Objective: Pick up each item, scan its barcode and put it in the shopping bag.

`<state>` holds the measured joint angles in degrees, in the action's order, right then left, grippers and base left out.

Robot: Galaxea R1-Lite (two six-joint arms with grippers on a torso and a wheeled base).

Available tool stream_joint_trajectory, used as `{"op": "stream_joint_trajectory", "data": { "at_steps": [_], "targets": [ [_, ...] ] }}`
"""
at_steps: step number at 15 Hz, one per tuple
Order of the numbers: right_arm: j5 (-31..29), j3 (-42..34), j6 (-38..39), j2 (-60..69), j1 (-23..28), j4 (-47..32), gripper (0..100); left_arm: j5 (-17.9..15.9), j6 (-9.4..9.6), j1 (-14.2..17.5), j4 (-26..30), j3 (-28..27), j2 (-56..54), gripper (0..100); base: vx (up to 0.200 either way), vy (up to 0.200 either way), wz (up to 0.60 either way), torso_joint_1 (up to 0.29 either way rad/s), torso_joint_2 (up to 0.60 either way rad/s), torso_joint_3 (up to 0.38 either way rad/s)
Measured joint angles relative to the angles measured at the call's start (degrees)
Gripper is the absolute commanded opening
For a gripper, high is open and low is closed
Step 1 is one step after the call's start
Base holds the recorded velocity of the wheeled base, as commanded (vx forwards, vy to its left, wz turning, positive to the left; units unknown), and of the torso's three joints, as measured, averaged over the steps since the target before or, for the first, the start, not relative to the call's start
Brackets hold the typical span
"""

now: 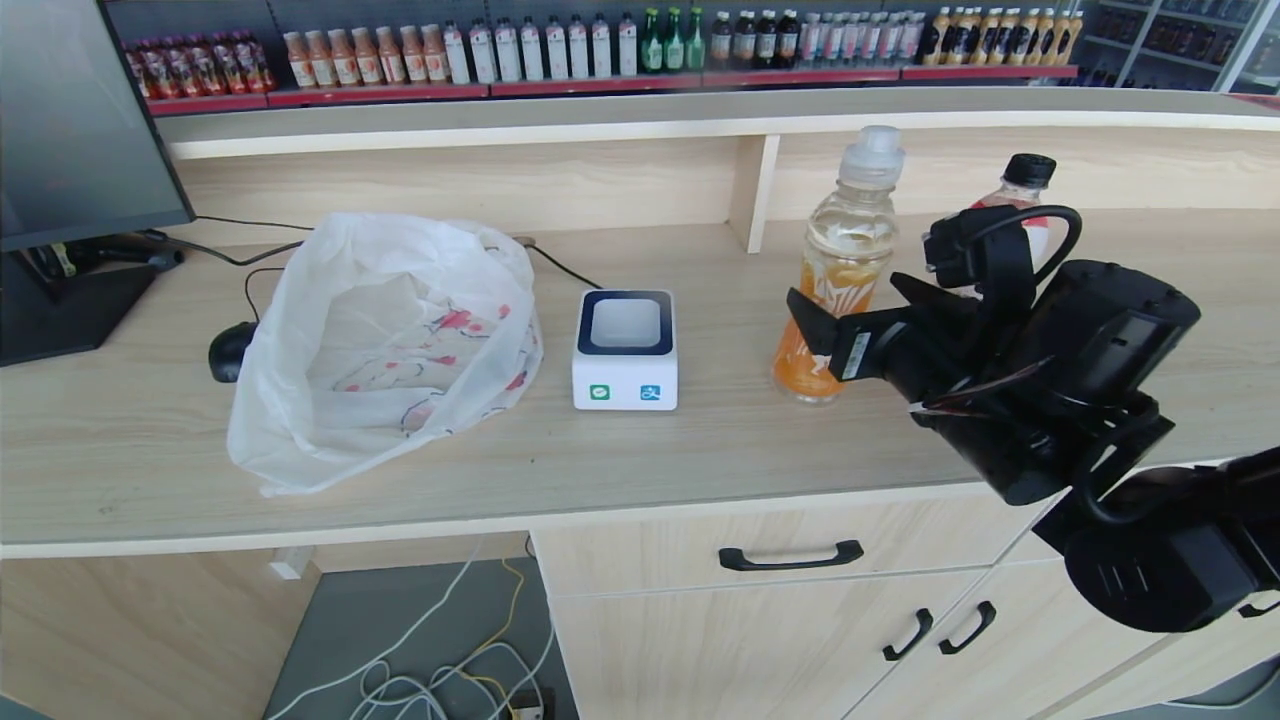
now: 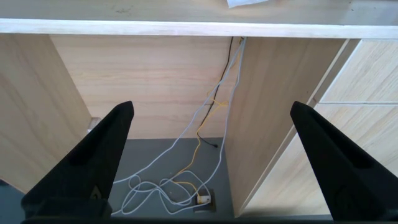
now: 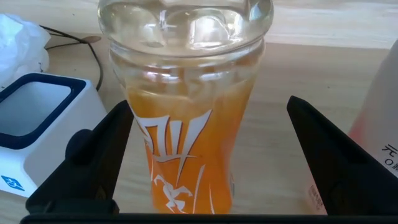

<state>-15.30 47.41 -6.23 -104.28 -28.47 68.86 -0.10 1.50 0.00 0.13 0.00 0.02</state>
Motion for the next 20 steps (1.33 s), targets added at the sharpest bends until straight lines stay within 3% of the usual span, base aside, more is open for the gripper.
{"op": "stream_joint_trajectory", "data": {
  "at_steps": [20],
  "targets": [
    [0.02,9.07,-0.77,-7.24,0.82,2.02,100,0.00,0.00,0.00,0.00,0.00,0.00,100,0.000,0.000,0.00,0.000,0.00,0.000]
  ]
}}
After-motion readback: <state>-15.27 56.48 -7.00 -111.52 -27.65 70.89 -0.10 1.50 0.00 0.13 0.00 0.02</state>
